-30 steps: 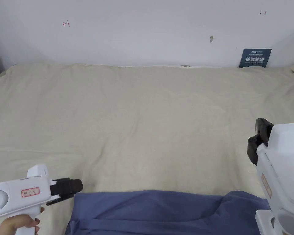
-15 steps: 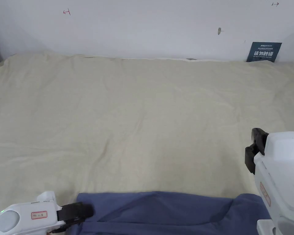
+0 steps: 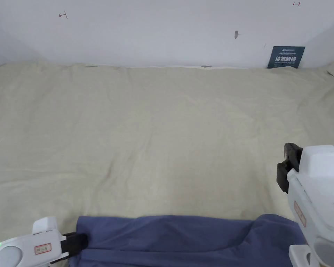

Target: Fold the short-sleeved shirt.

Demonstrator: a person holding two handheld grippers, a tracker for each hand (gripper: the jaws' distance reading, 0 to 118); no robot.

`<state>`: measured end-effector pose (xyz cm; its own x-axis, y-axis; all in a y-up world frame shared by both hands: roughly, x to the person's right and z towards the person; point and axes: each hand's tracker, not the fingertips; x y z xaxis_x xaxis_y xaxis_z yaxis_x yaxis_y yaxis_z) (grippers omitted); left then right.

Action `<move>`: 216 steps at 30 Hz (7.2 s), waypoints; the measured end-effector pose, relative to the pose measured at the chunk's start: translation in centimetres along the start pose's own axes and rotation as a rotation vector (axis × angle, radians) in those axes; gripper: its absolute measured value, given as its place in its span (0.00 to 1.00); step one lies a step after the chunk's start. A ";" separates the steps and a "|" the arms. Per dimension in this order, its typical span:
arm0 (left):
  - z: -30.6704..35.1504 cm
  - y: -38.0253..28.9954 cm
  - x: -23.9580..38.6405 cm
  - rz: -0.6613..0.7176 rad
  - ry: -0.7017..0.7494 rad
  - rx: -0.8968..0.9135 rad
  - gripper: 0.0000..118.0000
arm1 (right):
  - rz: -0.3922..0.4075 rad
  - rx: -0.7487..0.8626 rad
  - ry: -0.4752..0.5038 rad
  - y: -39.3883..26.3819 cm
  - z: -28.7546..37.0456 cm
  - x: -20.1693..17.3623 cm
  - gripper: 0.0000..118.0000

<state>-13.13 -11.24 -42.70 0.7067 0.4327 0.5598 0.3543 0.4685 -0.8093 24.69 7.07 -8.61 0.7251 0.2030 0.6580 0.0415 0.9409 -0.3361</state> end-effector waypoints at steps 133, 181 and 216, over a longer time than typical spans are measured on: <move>-1.6 -1.7 7.8 -0.101 -0.136 -0.025 0.05 | -0.059 0.005 0.005 -0.1 2.0 3.5 0.02; -3.7 -5.1 35.0 -0.430 -0.194 0.143 0.90 | -0.123 0.066 -0.087 -0.6 7.0 10.0 0.02; -14.1 -14.9 33.4 -0.622 0.034 0.169 0.00 | -0.143 0.009 -0.085 -2.5 5.4 11.1 0.02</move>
<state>13.82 -14.67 -14.44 0.4207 0.0180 0.9070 0.6044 0.7401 -0.2950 28.88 8.46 3.18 0.6512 0.0884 0.7537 0.1338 0.9643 -0.2286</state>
